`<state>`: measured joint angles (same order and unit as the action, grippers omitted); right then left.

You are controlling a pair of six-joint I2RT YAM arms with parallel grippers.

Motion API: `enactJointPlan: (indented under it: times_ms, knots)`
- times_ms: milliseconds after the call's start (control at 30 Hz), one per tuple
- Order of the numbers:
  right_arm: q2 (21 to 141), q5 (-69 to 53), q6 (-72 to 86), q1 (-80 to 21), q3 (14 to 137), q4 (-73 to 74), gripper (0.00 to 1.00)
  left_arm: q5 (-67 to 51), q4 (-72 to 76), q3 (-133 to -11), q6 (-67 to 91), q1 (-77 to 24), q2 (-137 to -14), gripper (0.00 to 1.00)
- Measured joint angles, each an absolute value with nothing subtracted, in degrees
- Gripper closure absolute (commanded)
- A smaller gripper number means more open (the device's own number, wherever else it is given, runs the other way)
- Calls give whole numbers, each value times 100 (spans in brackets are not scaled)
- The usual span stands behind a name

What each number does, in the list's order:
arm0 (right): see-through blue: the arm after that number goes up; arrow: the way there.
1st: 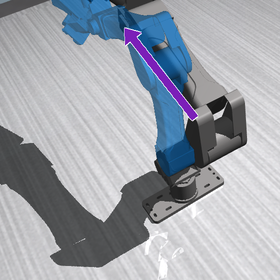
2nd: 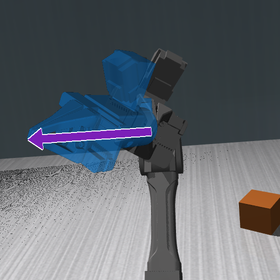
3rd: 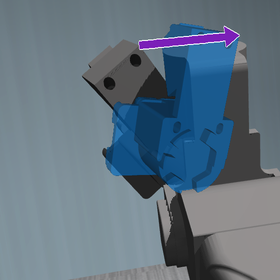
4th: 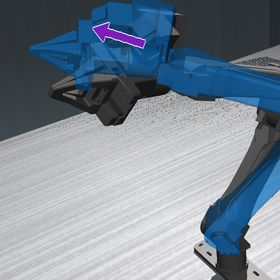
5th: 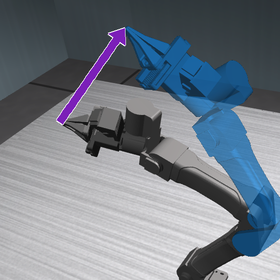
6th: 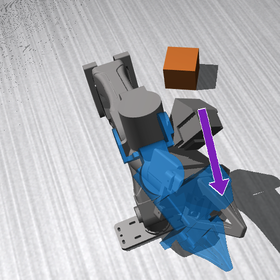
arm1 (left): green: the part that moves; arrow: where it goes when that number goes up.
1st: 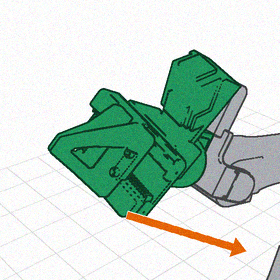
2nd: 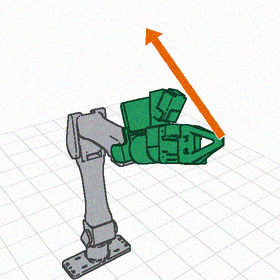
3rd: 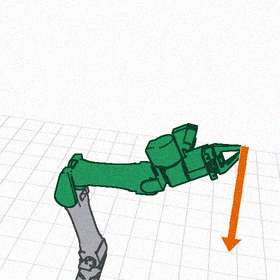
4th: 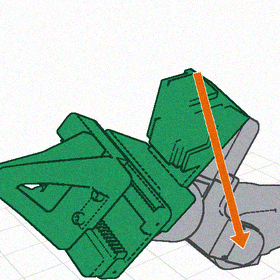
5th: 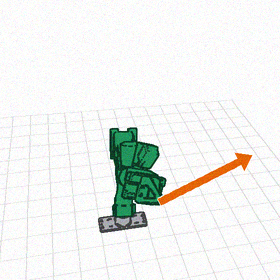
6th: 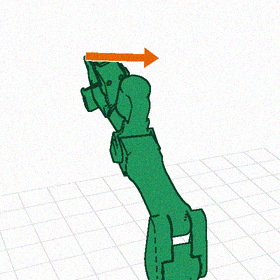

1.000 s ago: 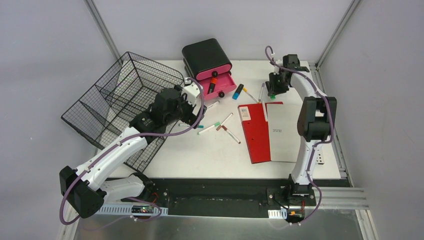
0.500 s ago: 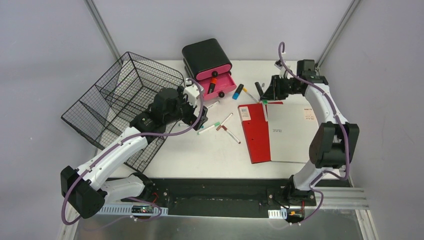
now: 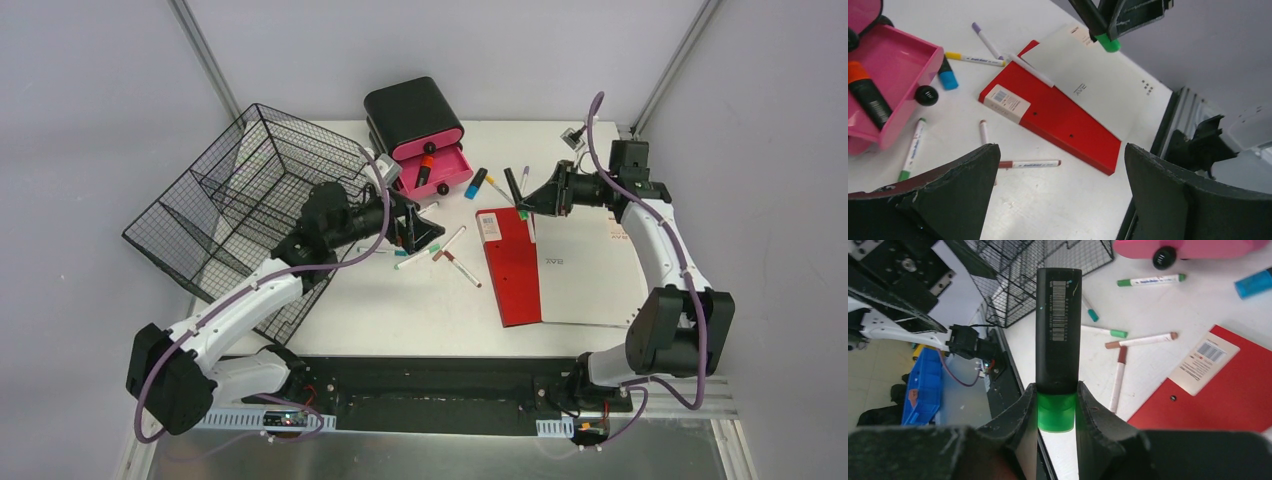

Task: Organize the desk
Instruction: Pick up the stationery from the center of the board, then place the stationery in the drawer.

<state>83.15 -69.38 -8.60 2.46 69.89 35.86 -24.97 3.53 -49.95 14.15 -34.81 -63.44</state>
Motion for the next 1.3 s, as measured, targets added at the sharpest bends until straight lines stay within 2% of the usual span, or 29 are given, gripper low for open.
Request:
enactJointPlan:
  times_ms: [233,433,767,1067,1300]
  knots:
    - [8239,-7481,-91,242,6595,2751,100,-2414,2711,-4506,3240,-3487,-7159,4]
    - [8239,-7546,104,145,6573,2504,100,-2014,3358,-4799,4401,-3780,-8130,6]
    - [8239,-7413,51,-3,6571,2484,100,-819,3055,-5690,5052,-4622,-8698,9]
    - [8239,-7231,-298,-180,6571,2810,100,607,1295,-6639,5680,-4921,-8952,14]
    - [8241,-7122,-489,-255,6571,2998,100,1208,377,-7251,5924,-5035,-9155,19]
